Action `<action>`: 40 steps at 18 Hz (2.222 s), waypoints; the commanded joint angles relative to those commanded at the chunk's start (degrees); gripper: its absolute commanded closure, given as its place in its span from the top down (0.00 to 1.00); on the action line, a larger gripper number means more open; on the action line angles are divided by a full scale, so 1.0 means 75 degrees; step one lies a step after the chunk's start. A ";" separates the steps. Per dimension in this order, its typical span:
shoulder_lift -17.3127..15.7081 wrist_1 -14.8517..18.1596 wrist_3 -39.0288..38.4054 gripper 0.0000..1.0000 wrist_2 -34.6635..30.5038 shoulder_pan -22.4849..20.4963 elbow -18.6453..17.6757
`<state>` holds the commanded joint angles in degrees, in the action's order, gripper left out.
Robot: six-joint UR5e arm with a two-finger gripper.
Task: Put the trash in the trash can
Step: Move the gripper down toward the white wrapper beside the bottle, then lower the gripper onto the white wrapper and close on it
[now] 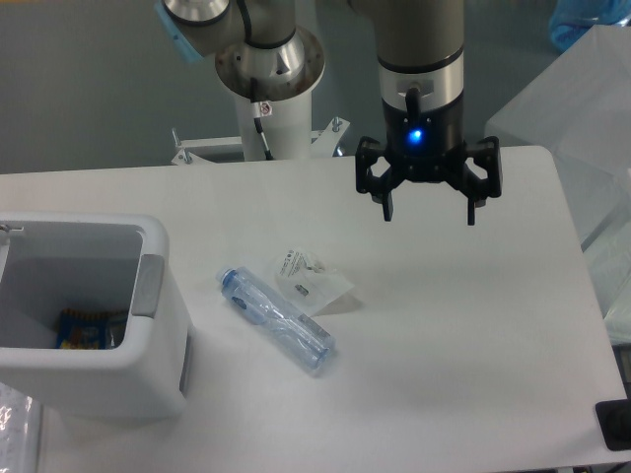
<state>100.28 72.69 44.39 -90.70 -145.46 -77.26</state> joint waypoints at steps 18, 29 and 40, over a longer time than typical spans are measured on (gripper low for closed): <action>-0.0116 -0.1181 0.0000 1.00 0.0082 0.0035 -0.1369; -0.0269 -0.1606 -0.2107 1.00 0.0187 0.0164 -0.2964; 0.0890 -0.1979 -0.3772 1.00 0.1195 0.0176 -0.3118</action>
<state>106.96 57.84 16.10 -81.74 -144.14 -100.64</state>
